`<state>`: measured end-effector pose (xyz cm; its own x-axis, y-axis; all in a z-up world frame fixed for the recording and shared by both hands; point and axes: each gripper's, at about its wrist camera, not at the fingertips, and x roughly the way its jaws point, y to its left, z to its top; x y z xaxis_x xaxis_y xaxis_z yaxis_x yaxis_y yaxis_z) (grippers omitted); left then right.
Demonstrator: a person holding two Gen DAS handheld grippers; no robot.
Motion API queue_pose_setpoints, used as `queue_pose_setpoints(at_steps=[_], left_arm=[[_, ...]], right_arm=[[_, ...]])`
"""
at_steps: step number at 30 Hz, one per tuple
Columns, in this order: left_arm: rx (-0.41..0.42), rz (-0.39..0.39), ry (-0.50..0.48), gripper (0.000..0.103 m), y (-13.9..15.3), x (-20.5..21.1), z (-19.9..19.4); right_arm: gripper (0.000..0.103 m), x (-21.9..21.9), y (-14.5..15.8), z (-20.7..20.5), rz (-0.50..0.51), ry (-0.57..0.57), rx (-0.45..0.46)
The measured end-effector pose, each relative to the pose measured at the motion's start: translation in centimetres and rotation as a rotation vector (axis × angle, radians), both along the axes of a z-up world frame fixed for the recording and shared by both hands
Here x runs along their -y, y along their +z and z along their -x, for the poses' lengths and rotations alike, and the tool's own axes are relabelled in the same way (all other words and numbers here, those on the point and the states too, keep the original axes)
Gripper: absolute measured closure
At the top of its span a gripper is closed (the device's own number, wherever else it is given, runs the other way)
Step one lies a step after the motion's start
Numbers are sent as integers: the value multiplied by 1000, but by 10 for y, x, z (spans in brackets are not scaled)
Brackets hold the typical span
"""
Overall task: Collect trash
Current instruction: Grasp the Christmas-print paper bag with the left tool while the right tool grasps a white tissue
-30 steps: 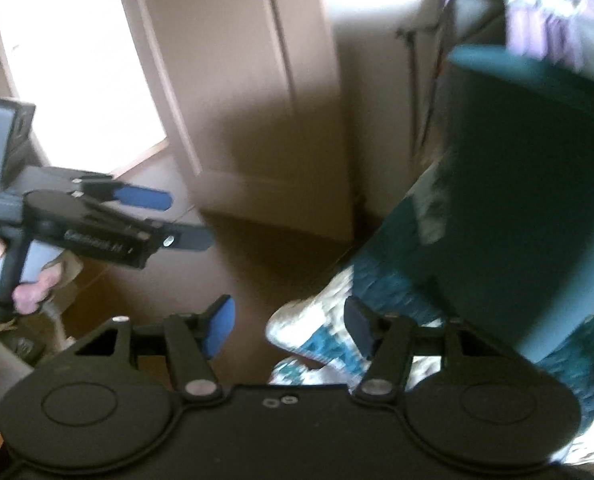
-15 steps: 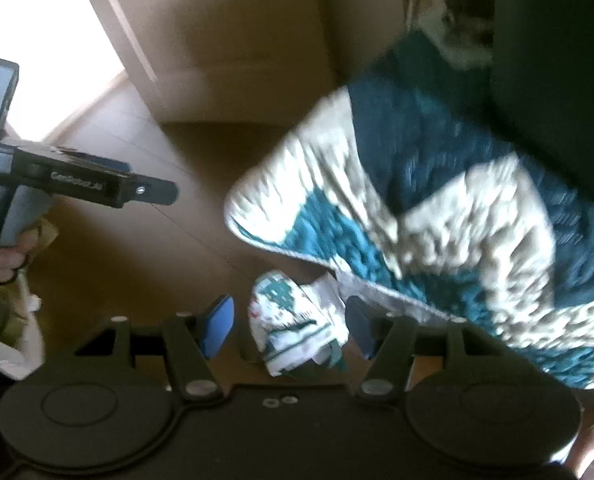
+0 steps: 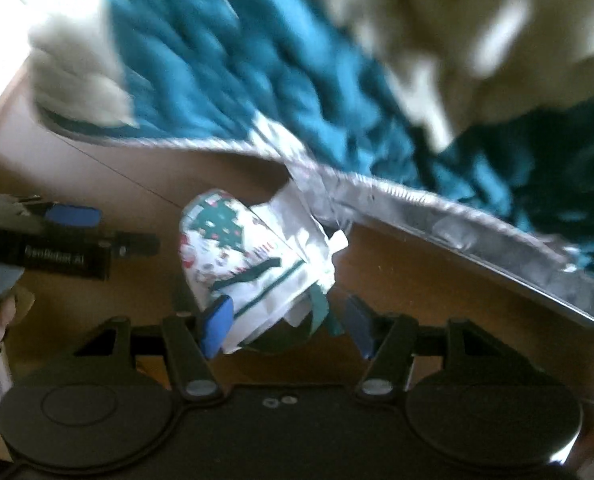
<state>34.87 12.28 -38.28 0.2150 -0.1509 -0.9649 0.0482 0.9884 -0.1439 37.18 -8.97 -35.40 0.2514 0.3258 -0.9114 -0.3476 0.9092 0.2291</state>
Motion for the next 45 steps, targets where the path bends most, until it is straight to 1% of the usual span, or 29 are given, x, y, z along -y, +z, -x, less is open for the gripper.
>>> queue_pose_setpoints(at_steps=[2,4,7,9,11,13,16,22,24,25,26,27,28,29,30,31,32,33,34,36,37,38,41,45], left_arm=[[-16,3,2,6,-16,3,-1],[-35,14,23,6,-34,2,-3],[-52,30,80,6,-55,-5,-4],[-60,39,108,6,-63,-9,-4],[-56,40,101,6,-71,-6,-4],[-54,34,82,6,-78,-2,-3],[-60,45,86,6,-88,0,-5],[-58,66,85,7,-101,3,-12],[-66,74,85,12,-104,5,-14],[-67,69,84,16,-106,7,-15],[-68,67,84,23,-106,8,-16],[-70,66,88,28,-106,7,-16],[-72,67,93,35,-107,7,-17],[-74,70,101,39,-106,6,-17],[-75,75,107,42,-107,5,-18],[-77,81,112,50,-107,4,-18],[-78,83,114,59,-107,4,-18],[-79,80,113,63,-106,4,-18],[-82,75,111,70,-106,5,-17],[-90,82,117,79,-105,2,-16],[-94,99,126,88,-105,0,-15],[-96,113,135,91,-104,-1,-13],[-101,127,142,96,-101,-3,-6],[-95,144,133,98,-86,-9,6]], right_arm=[[42,-3,-19,-7,13,-3,-18],[42,-5,-35,-14,12,-30,-39],[42,-5,-58,-26,-11,-132,-75],[42,-2,-73,-34,-39,-222,-105],[42,-2,-85,-41,-57,-281,-129],[42,-4,-97,-48,-68,-315,-148],[42,-6,-111,-57,-90,-355,-169],[43,-3,-127,-66,-125,-419,-188],[43,-4,-129,-66,-119,-414,-183],[44,-4,-130,-67,-116,-412,-179],[45,-5,-132,-67,-116,-409,-180],[48,-5,-133,-68,-119,-408,-182],[55,-5,-134,-68,-122,-411,-184],[62,-5,-135,-69,-126,-413,-191],[74,-6,-136,-69,-133,-413,-203],[81,-9,-139,-70,-140,-415,-214],[83,-9,-140,-69,-148,-418,-218],[88,-10,-140,-69,-148,-420,-218],[96,-10,-140,-68,-152,-418,-219],[98,-10,-139,-68,-146,-403,-216],[99,-10,-137,-66,-132,-395,-212],[100,-11,-134,-64,-118,-387,-208],[100,-10,-128,-57,-89,-347,-198],[101,-8,-118,-43,-56,-295,-188]])
